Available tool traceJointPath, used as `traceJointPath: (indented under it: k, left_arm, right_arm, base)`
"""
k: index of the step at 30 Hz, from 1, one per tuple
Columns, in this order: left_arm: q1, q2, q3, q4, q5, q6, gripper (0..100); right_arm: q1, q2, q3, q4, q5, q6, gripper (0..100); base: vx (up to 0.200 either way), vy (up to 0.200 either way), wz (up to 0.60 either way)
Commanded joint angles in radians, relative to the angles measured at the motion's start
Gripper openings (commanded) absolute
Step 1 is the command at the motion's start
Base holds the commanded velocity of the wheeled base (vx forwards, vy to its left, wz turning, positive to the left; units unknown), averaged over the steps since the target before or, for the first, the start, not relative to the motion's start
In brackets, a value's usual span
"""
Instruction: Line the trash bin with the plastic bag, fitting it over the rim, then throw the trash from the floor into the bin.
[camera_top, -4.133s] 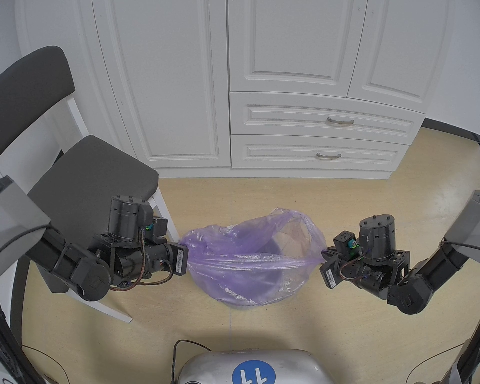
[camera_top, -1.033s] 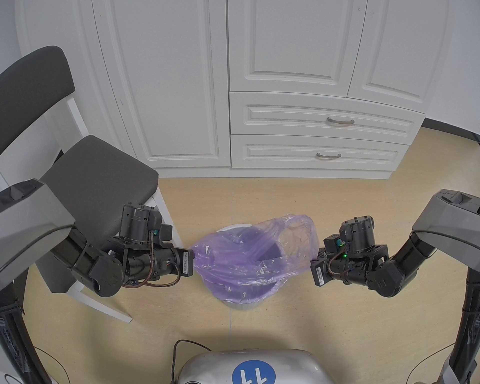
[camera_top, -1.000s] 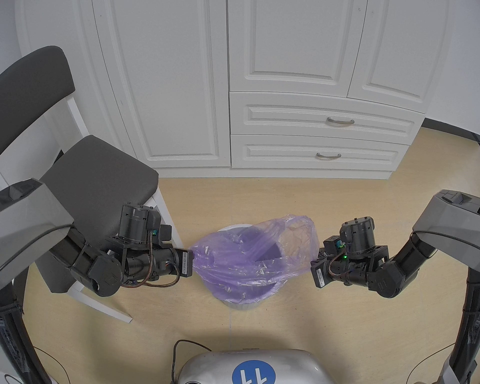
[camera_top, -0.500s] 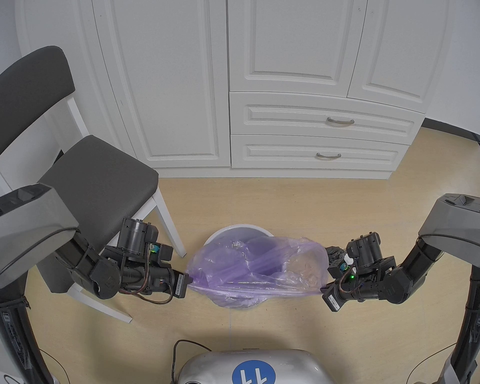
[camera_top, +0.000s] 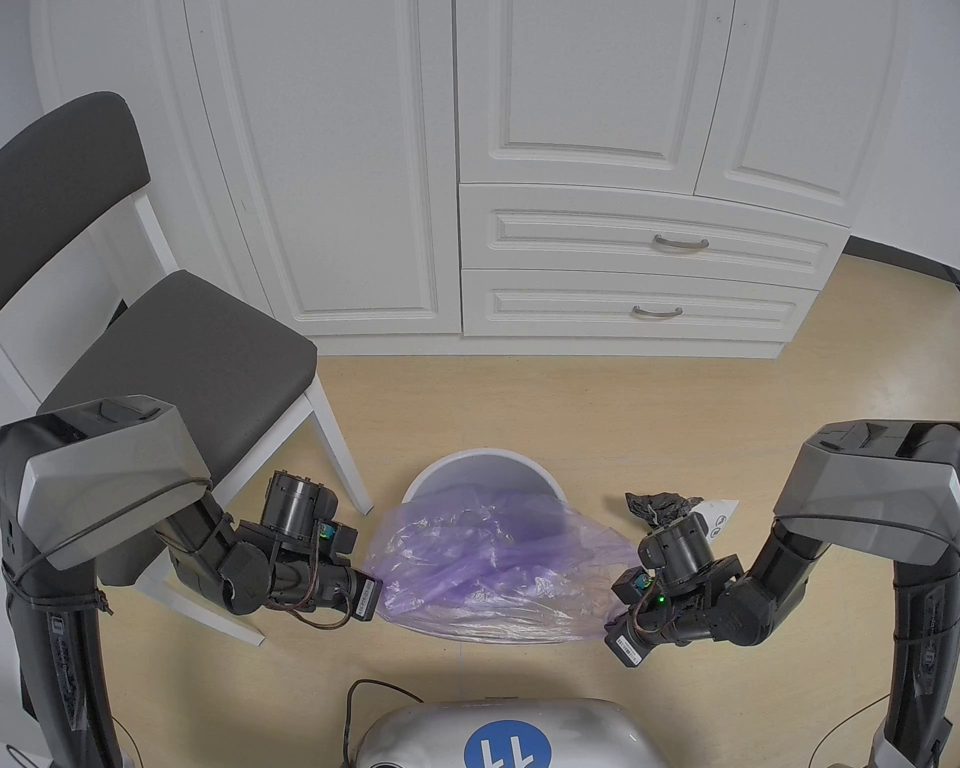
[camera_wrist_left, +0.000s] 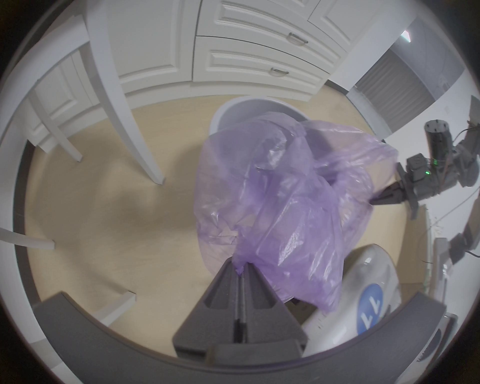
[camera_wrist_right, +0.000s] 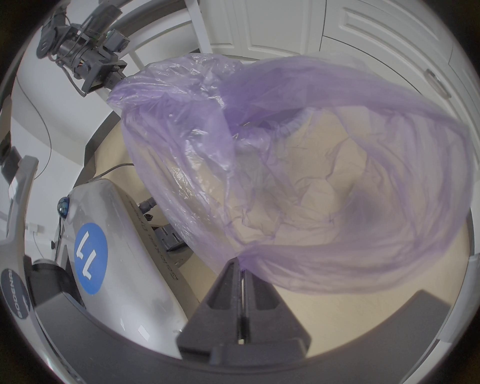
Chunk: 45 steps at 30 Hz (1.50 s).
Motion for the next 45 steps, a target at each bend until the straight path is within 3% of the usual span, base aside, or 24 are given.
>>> traceJointPath:
  k: [1, 4, 7, 17, 22, 29, 31, 34, 37, 42, 45]
  left_arm:
    - [-0.003, 0.061, -0.024, -0.061, 0.067, -0.004, 0]
    - [-0.013, 0.121, -0.037, -0.204, 0.154, -0.030, 0]
    - [-0.023, 0.138, -0.040, -0.293, 0.185, -0.067, 0]
    - [-0.042, 0.058, -0.043, -0.320, 0.187, -0.122, 0]
    - [-0.048, 0.033, -0.046, -0.328, 0.185, -0.143, 0]
    - [-0.039, 0.032, -0.032, -0.353, 0.185, -0.140, 0]
    - [-0.036, 0.026, -0.030, -0.348, 0.185, -0.140, 0]
    - [-0.034, 0.020, -0.027, -0.340, 0.182, -0.139, 0]
    - [-0.023, -0.014, 0.014, -0.313, 0.165, -0.117, 0]
    - [0.000, -0.062, 0.025, -0.149, 0.102, -0.059, 0]
    - [0.004, -0.054, 0.026, -0.119, 0.068, -0.042, 0]
  right_arm:
    - [0.021, 0.068, -0.044, 0.000, -0.005, 0.048, 0]
    - [0.041, 0.101, -0.091, 0.000, -0.054, 0.134, 0]
    - [0.050, 0.114, -0.116, -0.002, -0.077, 0.185, 0]
    - [0.007, 0.051, -0.142, -0.005, -0.078, 0.194, 0]
    - [-0.009, 0.054, -0.183, -0.018, -0.092, 0.254, 0]
    - [-0.017, 0.117, -0.211, -0.196, -0.095, 0.293, 0]
    - [-0.017, 0.134, -0.197, -0.282, -0.095, 0.290, 0]
    - [-0.017, 0.134, -0.180, -0.304, -0.092, 0.289, 0]
    - [-0.020, 0.084, -0.101, -0.249, -0.065, 0.224, 0]
    - [-0.040, 0.017, -0.044, -0.074, 0.006, 0.097, 0]
    - [-0.037, 0.025, -0.041, -0.061, 0.009, 0.079, 0]
  base:
    - [0.000, 0.000, 0.00]
    - [0.000, 0.000, 0.00]
    - [0.000, 0.000, 0.00]
    - [0.000, 0.000, 0.00]
    - [0.000, 0.000, 0.00]
    - [0.000, 0.000, 0.00]
    - [0.000, 0.000, 0.00]
    - [0.000, 0.000, 0.00]
    - [0.000, 0.000, 0.00]
    - [0.000, 0.000, 0.00]
    - [0.000, 0.000, 0.00]
